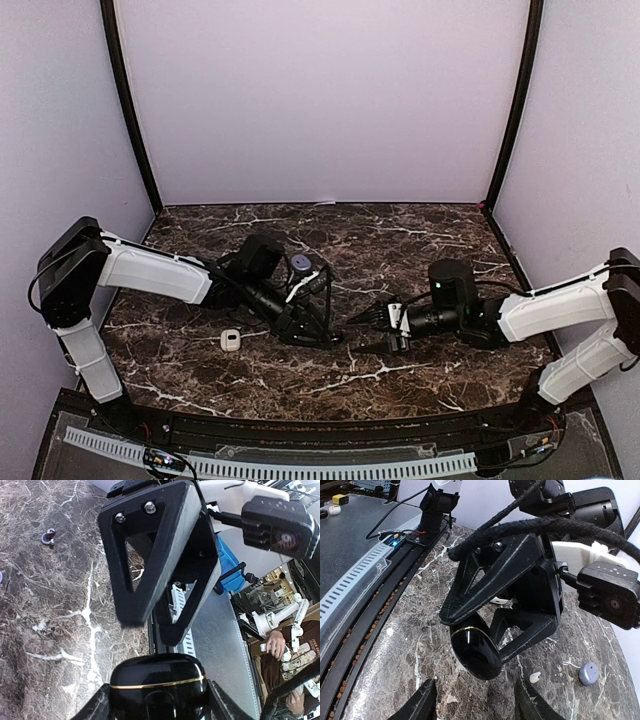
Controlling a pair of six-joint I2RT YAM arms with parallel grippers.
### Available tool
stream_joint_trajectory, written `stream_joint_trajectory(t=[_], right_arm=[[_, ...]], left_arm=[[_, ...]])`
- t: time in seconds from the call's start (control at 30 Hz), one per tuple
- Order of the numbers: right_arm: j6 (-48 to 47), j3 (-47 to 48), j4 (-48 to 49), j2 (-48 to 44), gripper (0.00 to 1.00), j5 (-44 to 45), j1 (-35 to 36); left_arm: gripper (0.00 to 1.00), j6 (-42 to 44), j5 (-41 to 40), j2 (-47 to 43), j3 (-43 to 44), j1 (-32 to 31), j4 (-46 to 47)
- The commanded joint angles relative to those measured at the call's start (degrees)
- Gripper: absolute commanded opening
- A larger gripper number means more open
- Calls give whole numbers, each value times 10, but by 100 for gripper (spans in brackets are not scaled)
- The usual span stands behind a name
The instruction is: Insert the wireless bluetooth earbuds into the charging case
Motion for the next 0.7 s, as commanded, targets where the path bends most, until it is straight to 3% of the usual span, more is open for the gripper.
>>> stream_joint_trajectory(t=[0.0, 0.3, 0.67], right_arm=[[-27, 24, 20, 17, 53, -6, 12], [-32, 55, 22, 49, 52, -12, 22], [-44, 54, 38, 63, 43, 5, 33]], left_arm=[[43, -3, 24, -19, 15, 2, -9], [43, -5, 29, -15, 12, 2, -5], [43, -8, 37, -5, 12, 2, 4]])
